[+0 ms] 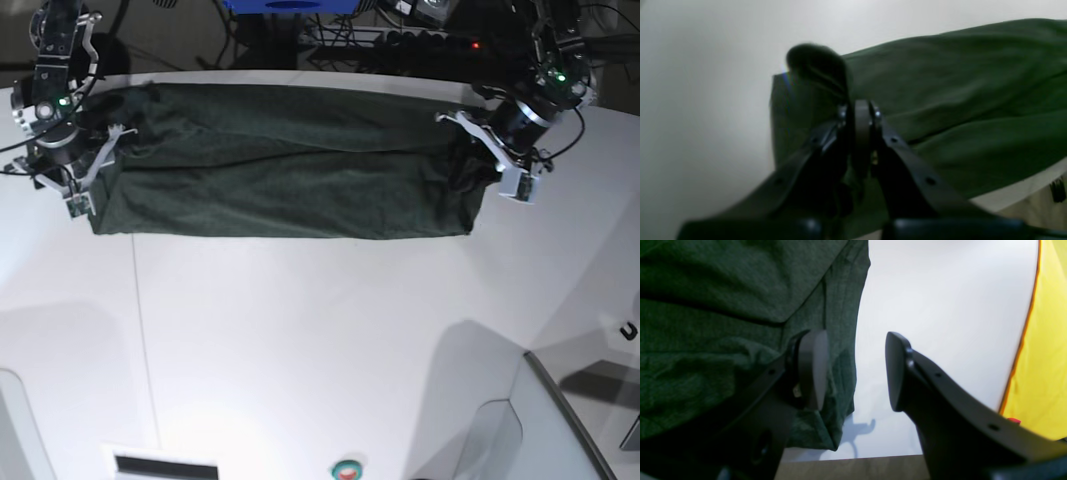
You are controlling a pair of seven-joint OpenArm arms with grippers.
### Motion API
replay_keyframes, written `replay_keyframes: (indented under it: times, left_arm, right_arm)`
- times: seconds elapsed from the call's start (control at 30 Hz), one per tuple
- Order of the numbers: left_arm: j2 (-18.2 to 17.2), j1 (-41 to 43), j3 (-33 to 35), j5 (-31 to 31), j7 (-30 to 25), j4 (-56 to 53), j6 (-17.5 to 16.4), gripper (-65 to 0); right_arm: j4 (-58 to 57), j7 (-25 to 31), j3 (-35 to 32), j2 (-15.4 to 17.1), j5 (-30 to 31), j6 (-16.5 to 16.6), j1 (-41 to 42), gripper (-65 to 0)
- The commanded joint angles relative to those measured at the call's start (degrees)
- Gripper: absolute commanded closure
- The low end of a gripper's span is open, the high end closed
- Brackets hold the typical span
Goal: Layout the t-shirt on the table in an organized manner, then fold the t-shirt properly
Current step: 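Move the left gripper inward along the band toward its middle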
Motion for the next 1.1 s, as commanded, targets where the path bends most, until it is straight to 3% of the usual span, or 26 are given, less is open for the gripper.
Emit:
replay_keyframes:
  times: [0.0, 0.4, 1.07]
  left_arm:
    - [-0.09, -0.15, 1.34, -1.19, -1.57, 1.49, 0.75, 0.0]
    - [0.43, -2.79, 22.26, -1.19, -1.84, -0.1, 12.27, 0.0]
    - [2.1, -8.24, 34.74, -1.19, -1.66, -5.99, 19.39, 0.0]
  right_arm:
    - [1.08, 0.91, 0.19, 0.31, -0.04, -0.26, 0.19, -27.2]
    - [1.08, 0.91, 0.37, 0.31, -0.04, -0.26, 0.54, -27.2]
    - [1.08, 0.91, 0.46, 0.39, -0.04, -0.26, 0.63, -27.2]
